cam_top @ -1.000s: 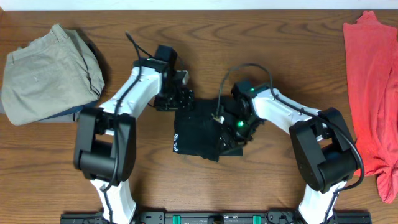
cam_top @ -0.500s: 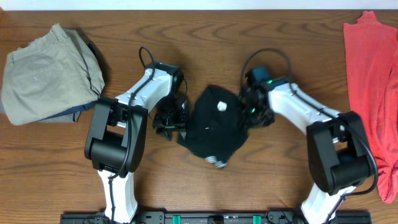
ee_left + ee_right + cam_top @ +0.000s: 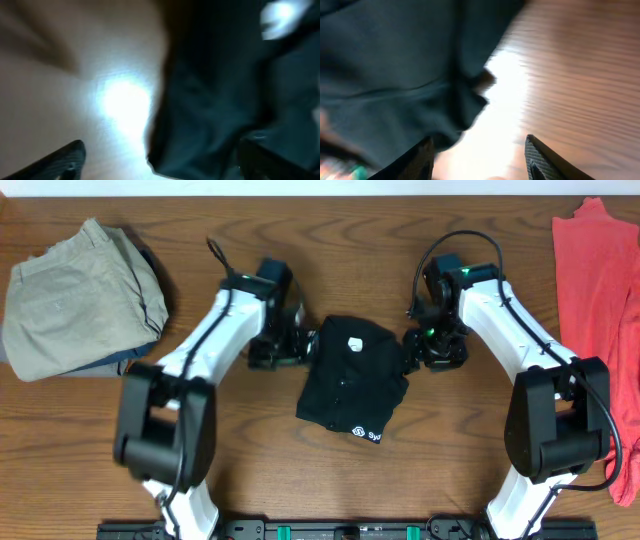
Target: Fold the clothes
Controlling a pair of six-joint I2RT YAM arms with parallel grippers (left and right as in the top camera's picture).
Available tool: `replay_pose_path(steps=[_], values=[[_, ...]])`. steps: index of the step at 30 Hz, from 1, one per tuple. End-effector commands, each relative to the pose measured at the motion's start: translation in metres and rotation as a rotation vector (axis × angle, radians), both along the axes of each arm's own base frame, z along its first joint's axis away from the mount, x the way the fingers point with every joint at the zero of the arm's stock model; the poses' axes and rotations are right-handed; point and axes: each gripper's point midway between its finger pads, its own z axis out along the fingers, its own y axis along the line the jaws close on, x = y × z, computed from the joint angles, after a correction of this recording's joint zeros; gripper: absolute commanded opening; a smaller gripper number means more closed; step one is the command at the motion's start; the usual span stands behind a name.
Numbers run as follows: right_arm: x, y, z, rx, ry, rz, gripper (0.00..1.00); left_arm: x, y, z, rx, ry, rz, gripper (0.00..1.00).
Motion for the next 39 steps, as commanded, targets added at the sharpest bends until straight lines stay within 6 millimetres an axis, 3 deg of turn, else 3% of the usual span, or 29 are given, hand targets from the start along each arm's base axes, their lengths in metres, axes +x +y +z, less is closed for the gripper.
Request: replay_pose_path(steps=[1, 5, 16, 21, 23, 26, 28, 30, 31, 35, 39], values=[[-0.001, 0.031, 0.023, 0.223, -0.013, 0.043, 0.57, 0.008, -0.02, 0.018, -0.131, -0.087, -0.129, 0.98], [-0.001, 0.031, 0.023, 0.219, -0.013, 0.042, 0.57, 0.004, -0.036, 0.01, -0.24, -0.076, -0.225, 0.98], [-0.005, 0.025, 0.021, 0.186, 0.004, 0.042, 0.57, -0.002, -0.041, -0.052, -0.246, 0.052, -0.252, 0.98], [-0.006, 0.017, 0.02, 0.157, 0.013, 0.034, 0.56, -0.019, -0.068, -0.058, -0.344, 0.11, -0.296, 0.98], [-0.007, 0.012, 0.019, 0.14, 0.017, 0.028, 0.56, -0.026, -0.081, -0.061, -0.353, 0.114, -0.331, 0.87], [-0.006, 0.002, 0.017, 0.114, 0.024, 0.013, 0.56, -0.032, -0.097, -0.062, -0.355, 0.078, -0.407, 0.6], [-0.006, -0.006, 0.017, 0.098, 0.031, -0.002, 0.56, -0.029, -0.098, -0.067, -0.315, 0.047, -0.426, 0.29], [-0.007, -0.017, 0.016, 0.073, 0.038, -0.018, 0.55, -0.021, -0.09, -0.073, -0.246, 0.03, -0.406, 0.1], [-0.007, -0.022, 0.016, 0.06, 0.042, -0.026, 0.55, -0.015, -0.081, -0.076, -0.196, 0.023, -0.378, 0.06], [-0.004, -0.041, 0.014, 0.02, 0.041, -0.058, 0.54, 0.013, -0.039, -0.076, -0.033, -0.014, -0.23, 0.06], [-0.005, -0.058, 0.012, -0.018, 0.051, -0.087, 0.54, 0.043, 0.025, -0.056, 0.164, -0.096, -0.065, 0.06]])
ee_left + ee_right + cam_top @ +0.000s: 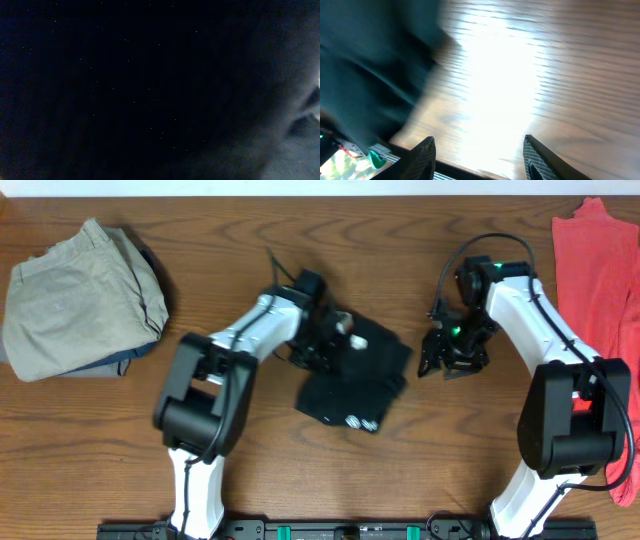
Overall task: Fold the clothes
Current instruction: 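Grasp the folded shirt with the left gripper and carry it left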
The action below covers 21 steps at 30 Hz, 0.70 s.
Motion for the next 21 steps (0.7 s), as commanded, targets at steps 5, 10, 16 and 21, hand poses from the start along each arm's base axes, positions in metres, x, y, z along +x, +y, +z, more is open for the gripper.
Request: replay_pose_path(steps=[5, 10, 16, 21], values=[[0.007, -0.032, 0.005, -0.07, -0.035, -0.032, 0.54, 0.06, 0.144, 0.05, 0.423, -0.263, 0.317, 0.06], [0.008, -0.039, 0.005, -0.071, -0.033, -0.054, 0.54, 0.078, 0.198, 0.114, 0.475, -0.444, 0.474, 0.06], [0.008, -0.041, 0.005, -0.073, -0.033, -0.061, 0.54, 0.095, 0.261, 0.179, 0.538, -0.665, 0.634, 0.06], [0.006, -0.041, 0.006, -0.073, -0.026, -0.061, 0.54, 0.106, 0.307, 0.206, 0.573, -0.78, 0.729, 0.06]])
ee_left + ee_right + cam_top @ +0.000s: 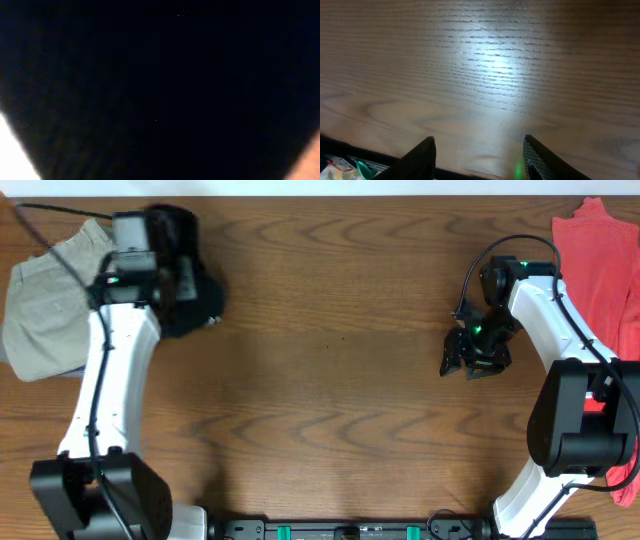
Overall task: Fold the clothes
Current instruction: 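Grasp the folded shirt with the left gripper and carry it left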
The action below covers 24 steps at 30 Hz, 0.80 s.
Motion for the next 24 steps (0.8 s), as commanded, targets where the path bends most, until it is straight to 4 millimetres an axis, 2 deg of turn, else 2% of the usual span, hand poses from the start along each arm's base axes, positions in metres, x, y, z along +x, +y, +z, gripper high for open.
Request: replay_pose_path(steps=[1, 8, 12, 16, 21, 22, 24], values=[[0.003, -0.004, 0.008, -0.002, -0.031, 0.007, 0.54, 0.002, 0.039, 0.02, 0.068, -0.067, 0.069, 0.07], [0.003, -0.004, 0.009, -0.002, -0.027, 0.006, 0.54, -0.001, 0.107, 0.038, 0.073, -0.168, 0.232, 0.06], [0.003, -0.004, 0.009, -0.003, -0.026, 0.003, 0.54, -0.001, 0.13, 0.036, 0.007, -0.206, 0.25, 0.06], [0.003, -0.004, 0.009, -0.006, -0.023, -0.009, 0.54, -0.006, 0.164, 0.017, -0.043, -0.202, 0.36, 0.06], [0.0, -0.004, 0.009, -0.007, -0.01, -0.012, 0.54, -0.017, 0.203, -0.02, -0.087, -0.154, 0.482, 0.08], [-0.001, -0.004, 0.009, -0.007, -0.007, -0.012, 0.54, -0.02, 0.21, -0.026, -0.102, -0.15, 0.512, 0.26], [-0.002, -0.004, 0.01, -0.008, -0.005, -0.011, 0.54, -0.027, 0.223, -0.038, -0.137, -0.145, 0.582, 0.98]])
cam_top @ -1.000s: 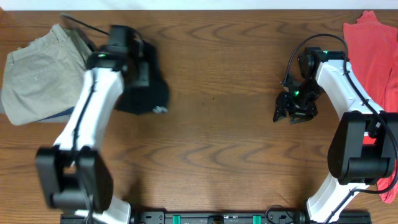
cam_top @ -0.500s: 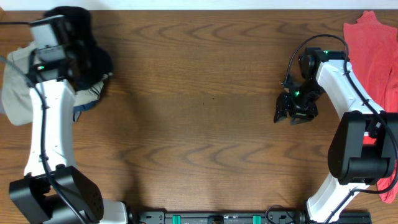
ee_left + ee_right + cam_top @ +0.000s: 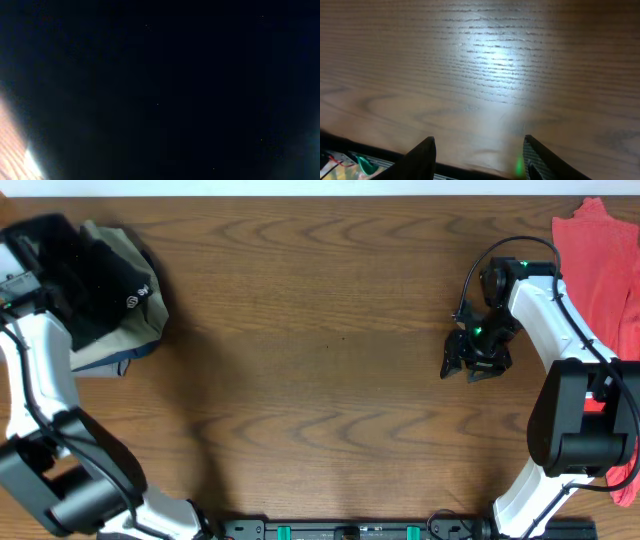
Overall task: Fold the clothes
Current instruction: 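Grasp the folded shirt with the left gripper and carry it left, then place the folded shirt on the khaki pile and release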
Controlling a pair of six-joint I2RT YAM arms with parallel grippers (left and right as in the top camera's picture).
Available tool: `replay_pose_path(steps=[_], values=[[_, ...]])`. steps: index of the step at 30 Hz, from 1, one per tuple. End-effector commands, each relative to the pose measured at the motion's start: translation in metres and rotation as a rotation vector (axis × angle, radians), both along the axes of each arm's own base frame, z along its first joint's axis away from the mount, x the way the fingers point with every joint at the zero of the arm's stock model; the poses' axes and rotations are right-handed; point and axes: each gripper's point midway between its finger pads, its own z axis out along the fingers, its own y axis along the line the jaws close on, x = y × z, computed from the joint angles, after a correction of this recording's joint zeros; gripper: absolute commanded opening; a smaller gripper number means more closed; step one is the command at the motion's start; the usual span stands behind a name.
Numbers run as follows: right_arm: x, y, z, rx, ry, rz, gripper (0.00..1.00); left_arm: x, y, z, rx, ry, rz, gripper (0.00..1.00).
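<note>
The folded black shirt (image 3: pixel 98 288) with a small white logo lies on top of the khaki folded clothes (image 3: pixel 145 315) at the far left of the table. My left gripper (image 3: pixel 70 272) is buried in the shirt. The left wrist view is filled by the black cloth (image 3: pixel 160 90), and no fingers show there. My right gripper (image 3: pixel 468 365) hangs open just above bare wood right of centre, with nothing between its fingers (image 3: pixel 422 160). A red garment (image 3: pixel 598 290) lies unfolded along the right edge.
A dark blue garment edge (image 3: pixel 122 363) peeks out under the khaki pile. The brown wooden table (image 3: pixel 320 380) spans the view. A black rail (image 3: pixel 330 530) runs along the front edge between the arm bases.
My left arm has swung further left, bringing the black shirt from just right of the khaki pile to on top of it. The right arm has stayed put.
Both grippers were at the sides of the folded black shirt at the table's middle. Then the left gripper was over the shirt and the right had drawn back to the right. Later the left arm had the shirt near the khaki pile, and now it rests on that pile.
</note>
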Motion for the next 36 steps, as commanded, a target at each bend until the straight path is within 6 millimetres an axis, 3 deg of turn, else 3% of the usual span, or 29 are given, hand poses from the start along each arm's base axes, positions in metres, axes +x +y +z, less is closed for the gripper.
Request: replay_pose_path(steps=[1, 6, 12, 15, 18, 21, 24, 27, 31, 36], values=[[0.004, -0.004, 0.008, -0.007, -0.029, -0.01, 0.54, -0.012, 0.025, -0.012, -0.067, -0.03, 0.131, 0.98], [0.005, -0.004, 0.008, -0.007, -0.033, -0.01, 0.55, -0.008, 0.018, -0.004, -0.134, -0.086, 0.088, 0.98], [0.011, -0.004, 0.006, -0.009, -0.061, -0.01, 0.59, 0.01, -0.02, 0.032, -0.106, -0.15, -0.046, 0.98], [0.016, -0.004, 0.005, -0.009, -0.081, -0.011, 0.62, 0.02, -0.056, 0.052, -0.08, -0.165, -0.141, 0.98], [0.025, -0.003, 0.004, 0.01, -0.117, -0.022, 0.72, 0.028, -0.11, 0.063, -0.084, -0.153, -0.258, 0.98], [0.037, 0.005, 0.007, 0.082, -0.16, -0.049, 0.98, 0.029, -0.167, 0.056, -0.117, -0.091, -0.373, 0.98], [0.045, 0.005, 0.009, 0.127, -0.193, -0.077, 0.99, 0.01, -0.222, 0.031, -0.175, 0.056, -0.476, 0.98], [0.042, -0.004, 0.009, 0.123, -0.175, -0.107, 0.99, -0.03, -0.259, 0.005, -0.238, 0.259, -0.54, 0.98], [0.025, -0.021, 0.013, 0.116, -0.1, -0.163, 0.99, -0.093, -0.277, -0.014, -0.306, 0.515, -0.556, 0.98], [0.012, -0.032, 0.029, 0.105, -0.095, -0.186, 0.99, -0.131, -0.275, 0.004, -0.315, 0.561, -0.543, 0.98]])
